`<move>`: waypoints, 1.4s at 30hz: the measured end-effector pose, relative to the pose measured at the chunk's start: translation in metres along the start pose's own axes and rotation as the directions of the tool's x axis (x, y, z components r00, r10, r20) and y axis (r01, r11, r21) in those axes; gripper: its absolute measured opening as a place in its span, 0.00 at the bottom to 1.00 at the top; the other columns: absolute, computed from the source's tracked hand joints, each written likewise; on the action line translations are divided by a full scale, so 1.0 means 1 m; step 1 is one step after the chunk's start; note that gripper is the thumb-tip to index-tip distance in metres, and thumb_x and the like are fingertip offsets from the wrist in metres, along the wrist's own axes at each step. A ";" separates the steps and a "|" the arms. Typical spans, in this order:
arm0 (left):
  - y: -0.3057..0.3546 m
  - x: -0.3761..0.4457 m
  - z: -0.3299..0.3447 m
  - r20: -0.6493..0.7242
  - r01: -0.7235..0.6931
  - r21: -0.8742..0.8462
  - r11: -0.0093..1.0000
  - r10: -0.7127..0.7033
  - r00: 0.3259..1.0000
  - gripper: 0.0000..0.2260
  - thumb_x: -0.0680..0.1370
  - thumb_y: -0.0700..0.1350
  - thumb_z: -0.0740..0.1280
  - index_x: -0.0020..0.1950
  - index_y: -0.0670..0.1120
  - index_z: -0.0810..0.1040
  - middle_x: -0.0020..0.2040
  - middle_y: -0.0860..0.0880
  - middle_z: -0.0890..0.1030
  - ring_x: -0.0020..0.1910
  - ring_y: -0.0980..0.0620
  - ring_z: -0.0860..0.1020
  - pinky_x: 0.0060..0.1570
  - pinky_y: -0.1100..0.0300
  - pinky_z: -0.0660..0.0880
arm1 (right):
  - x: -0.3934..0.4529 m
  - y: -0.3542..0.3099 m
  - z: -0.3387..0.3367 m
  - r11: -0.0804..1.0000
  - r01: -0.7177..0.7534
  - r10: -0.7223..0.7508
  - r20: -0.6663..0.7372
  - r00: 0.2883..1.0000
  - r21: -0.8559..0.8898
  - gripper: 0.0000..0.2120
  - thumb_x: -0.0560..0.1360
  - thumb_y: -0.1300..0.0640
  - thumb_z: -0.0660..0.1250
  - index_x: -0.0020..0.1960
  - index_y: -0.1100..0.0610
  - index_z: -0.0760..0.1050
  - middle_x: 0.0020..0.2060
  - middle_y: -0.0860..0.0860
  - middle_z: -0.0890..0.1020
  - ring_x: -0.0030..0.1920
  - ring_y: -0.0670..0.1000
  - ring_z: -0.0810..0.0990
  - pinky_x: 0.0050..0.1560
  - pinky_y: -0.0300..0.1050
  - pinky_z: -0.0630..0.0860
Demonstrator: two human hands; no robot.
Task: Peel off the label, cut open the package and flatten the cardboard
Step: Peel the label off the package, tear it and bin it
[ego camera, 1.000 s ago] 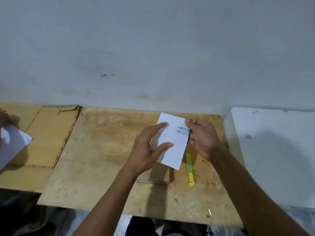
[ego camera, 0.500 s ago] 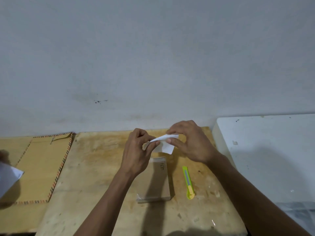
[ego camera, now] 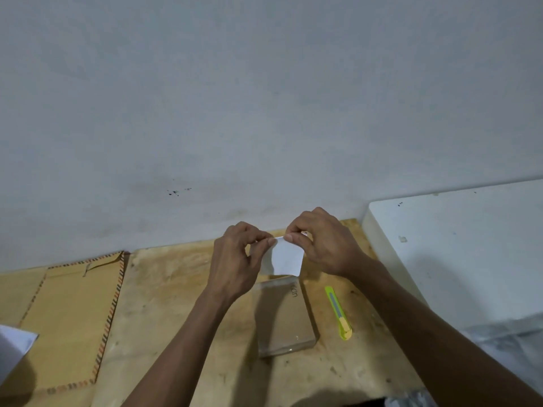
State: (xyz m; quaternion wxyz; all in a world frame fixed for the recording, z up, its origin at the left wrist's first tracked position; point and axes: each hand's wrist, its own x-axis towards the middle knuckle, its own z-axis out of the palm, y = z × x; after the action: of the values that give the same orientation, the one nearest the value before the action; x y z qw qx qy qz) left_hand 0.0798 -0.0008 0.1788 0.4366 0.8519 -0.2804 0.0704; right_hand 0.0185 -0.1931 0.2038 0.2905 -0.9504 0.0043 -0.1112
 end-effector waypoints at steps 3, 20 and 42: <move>0.005 0.004 0.002 -0.004 0.017 -0.027 1.000 -0.017 1.000 0.07 0.78 0.49 0.70 0.42 0.51 0.85 0.41 0.59 0.80 0.47 0.58 0.76 0.43 0.66 0.69 | -0.003 -0.002 0.005 0.993 -0.019 0.029 -0.081 0.996 0.119 0.05 0.78 0.53 0.67 0.44 0.51 0.80 0.40 0.42 0.82 0.46 0.45 0.75 0.46 0.41 0.71; 0.016 0.018 0.004 0.096 0.464 -0.633 0.619 -0.533 0.841 0.04 0.77 0.42 0.72 0.47 0.43 0.87 0.43 0.49 0.87 0.42 0.54 0.82 0.45 0.59 0.78 | -0.006 -0.035 -0.005 0.512 -0.137 0.521 -0.179 0.835 0.848 0.04 0.75 0.55 0.72 0.45 0.55 0.84 0.38 0.53 0.84 0.40 0.49 0.81 0.43 0.45 0.79; 0.041 0.034 -0.009 0.187 0.255 -0.177 0.951 -0.221 0.957 0.03 0.75 0.44 0.74 0.41 0.48 0.85 0.35 0.52 0.83 0.36 0.54 0.78 0.32 0.69 0.71 | 0.010 -0.010 -0.029 0.959 -0.135 0.143 -0.015 0.990 0.250 0.04 0.76 0.53 0.71 0.47 0.51 0.84 0.39 0.41 0.84 0.41 0.36 0.79 0.42 0.29 0.72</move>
State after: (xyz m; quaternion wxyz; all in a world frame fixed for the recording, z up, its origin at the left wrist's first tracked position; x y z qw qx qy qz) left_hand 0.0874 -0.0272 0.2255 0.5005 0.8343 -0.2161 -0.0820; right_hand 0.0212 -0.2016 0.2346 0.4143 -0.9018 0.0620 -0.1060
